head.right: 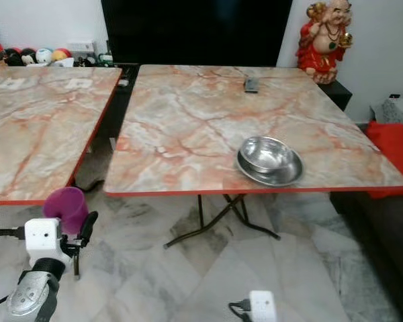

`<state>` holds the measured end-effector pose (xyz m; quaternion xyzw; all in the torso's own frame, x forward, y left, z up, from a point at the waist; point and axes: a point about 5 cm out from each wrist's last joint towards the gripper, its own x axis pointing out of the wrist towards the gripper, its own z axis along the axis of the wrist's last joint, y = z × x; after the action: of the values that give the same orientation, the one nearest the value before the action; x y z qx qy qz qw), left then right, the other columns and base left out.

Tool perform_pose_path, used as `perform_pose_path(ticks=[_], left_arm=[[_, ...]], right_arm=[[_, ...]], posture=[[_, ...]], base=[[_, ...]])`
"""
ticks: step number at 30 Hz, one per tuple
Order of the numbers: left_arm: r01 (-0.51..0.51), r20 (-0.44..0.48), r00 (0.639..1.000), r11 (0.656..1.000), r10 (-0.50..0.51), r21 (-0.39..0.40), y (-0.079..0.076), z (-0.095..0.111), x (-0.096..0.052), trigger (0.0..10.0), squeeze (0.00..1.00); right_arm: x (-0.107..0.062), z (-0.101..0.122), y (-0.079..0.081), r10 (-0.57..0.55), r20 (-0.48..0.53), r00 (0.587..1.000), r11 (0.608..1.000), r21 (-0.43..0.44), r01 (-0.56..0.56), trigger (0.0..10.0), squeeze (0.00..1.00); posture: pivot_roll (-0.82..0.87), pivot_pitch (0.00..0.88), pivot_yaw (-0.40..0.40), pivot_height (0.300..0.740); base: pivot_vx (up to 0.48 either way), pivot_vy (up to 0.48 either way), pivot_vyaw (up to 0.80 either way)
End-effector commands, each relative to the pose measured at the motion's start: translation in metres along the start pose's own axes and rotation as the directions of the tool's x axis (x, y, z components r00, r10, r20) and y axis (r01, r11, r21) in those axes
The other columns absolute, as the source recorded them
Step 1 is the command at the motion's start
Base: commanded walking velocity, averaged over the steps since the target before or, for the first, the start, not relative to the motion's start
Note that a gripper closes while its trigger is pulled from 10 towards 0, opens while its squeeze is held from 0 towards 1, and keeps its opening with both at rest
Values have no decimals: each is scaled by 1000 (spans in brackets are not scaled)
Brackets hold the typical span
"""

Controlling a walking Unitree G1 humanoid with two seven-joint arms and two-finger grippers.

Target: Setting the table

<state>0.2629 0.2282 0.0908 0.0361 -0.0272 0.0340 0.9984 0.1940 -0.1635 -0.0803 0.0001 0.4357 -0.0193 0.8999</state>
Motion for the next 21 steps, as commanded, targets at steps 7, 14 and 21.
perform_pose_path(ticks=[7,14,21], left_arm=[[13,0,1000,1000,-13,-16,-4,1,1,10000,0],[21,6,1000,1000,-21,-14,-5,3,1,10000,0],[57,9,998,998,-57,-2,-8,5,1,10000,0]], right_arm=[[-1,-2,-9,-22,-5,1000,1000,-5,22,10000,0],[-1,-2,-9,-21,-5,1000,1000,-7,21,10000,0],[-1,-2,-9,-20,-6,1000,1000,-6,20,10000,0]], posture=[[41,52,-5,740],[43,53,-8,740],[43,53,-8,740]], base=[[0,-350,0],[0,-35,0],[0,0,0]])
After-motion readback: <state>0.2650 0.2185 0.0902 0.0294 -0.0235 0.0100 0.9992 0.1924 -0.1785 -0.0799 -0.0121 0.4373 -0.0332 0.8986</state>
